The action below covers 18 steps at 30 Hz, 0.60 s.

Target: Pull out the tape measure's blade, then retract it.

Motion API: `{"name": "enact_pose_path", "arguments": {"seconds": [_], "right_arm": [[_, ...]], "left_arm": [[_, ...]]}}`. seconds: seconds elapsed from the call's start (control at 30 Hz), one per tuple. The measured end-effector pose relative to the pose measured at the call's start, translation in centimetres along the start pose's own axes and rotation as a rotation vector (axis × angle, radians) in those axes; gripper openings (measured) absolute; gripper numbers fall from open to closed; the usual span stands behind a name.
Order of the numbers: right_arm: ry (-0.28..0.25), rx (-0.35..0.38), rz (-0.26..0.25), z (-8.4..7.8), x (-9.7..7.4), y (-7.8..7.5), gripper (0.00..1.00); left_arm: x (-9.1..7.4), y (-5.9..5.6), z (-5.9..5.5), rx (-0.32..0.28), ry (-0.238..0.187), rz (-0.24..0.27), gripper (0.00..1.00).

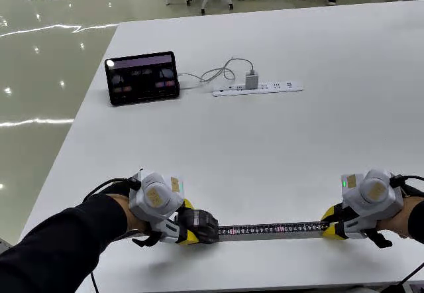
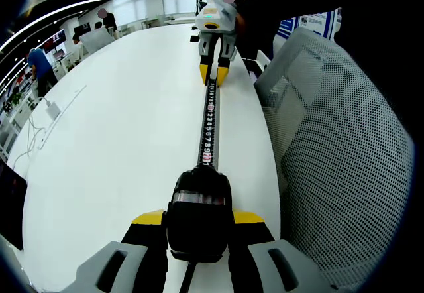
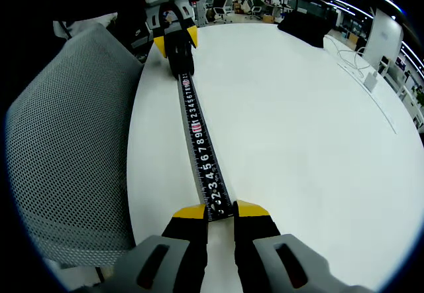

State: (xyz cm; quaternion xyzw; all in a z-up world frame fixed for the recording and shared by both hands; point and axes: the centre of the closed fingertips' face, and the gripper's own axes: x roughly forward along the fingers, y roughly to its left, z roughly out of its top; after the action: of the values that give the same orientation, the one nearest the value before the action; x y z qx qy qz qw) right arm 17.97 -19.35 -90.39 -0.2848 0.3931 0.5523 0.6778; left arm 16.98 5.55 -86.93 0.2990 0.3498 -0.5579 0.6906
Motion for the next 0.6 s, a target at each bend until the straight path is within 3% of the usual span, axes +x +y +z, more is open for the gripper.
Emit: {"name": "enact_pose_path", "arguments": {"seconds": [0.6], "right_arm": [[0.005,0.006,0.0,-0.53,-0.42,-0.1,0.1]], "left_arm": [[0.03,0.03,-0.01,0.0,0.0,0.002,0.31]]}}
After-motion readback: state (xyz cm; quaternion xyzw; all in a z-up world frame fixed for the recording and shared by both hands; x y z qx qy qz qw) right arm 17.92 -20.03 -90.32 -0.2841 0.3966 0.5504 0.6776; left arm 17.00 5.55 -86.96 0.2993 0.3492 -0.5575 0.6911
